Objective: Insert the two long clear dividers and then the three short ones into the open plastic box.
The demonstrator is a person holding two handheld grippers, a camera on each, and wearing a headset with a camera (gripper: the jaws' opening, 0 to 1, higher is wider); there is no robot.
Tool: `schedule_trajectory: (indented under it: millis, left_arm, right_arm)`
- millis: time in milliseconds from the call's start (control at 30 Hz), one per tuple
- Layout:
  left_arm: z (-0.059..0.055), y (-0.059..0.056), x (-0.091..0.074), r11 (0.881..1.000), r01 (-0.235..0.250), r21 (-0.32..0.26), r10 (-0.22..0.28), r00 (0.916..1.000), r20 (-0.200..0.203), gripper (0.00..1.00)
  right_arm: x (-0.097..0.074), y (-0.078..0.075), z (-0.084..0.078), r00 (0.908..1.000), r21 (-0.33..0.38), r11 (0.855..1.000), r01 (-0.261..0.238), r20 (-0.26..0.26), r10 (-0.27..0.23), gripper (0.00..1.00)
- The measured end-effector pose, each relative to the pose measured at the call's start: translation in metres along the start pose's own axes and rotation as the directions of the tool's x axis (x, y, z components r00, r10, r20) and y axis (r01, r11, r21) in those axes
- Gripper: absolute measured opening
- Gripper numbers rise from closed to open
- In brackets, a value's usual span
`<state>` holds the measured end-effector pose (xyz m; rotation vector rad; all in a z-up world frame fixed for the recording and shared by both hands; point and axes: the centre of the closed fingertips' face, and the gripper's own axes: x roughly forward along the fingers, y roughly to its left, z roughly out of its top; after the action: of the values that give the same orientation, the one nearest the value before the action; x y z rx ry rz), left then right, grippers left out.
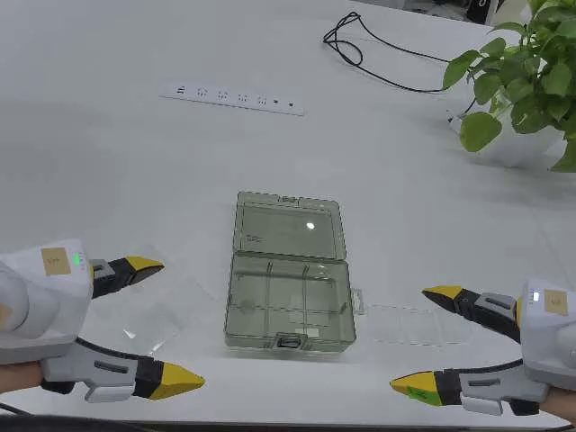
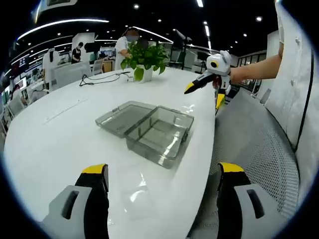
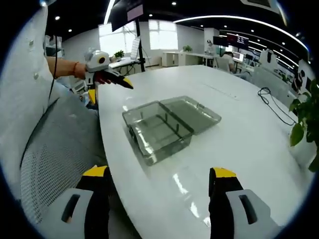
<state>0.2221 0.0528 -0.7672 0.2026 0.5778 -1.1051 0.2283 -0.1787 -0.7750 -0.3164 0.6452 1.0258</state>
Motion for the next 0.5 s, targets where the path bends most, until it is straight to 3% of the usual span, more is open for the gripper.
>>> schedule_trajectory:
  millis: [500]
  left_arm:
    - [0.0015,0.0,-0.0004,1.0,-0.001,-0.001,0.002,1.0,0.004,0.91]
  right_arm:
    - [0.0006,-0.0003,0.0031,1.0,-0.006,1.0,-0.001,0.007,0.001,0.83]
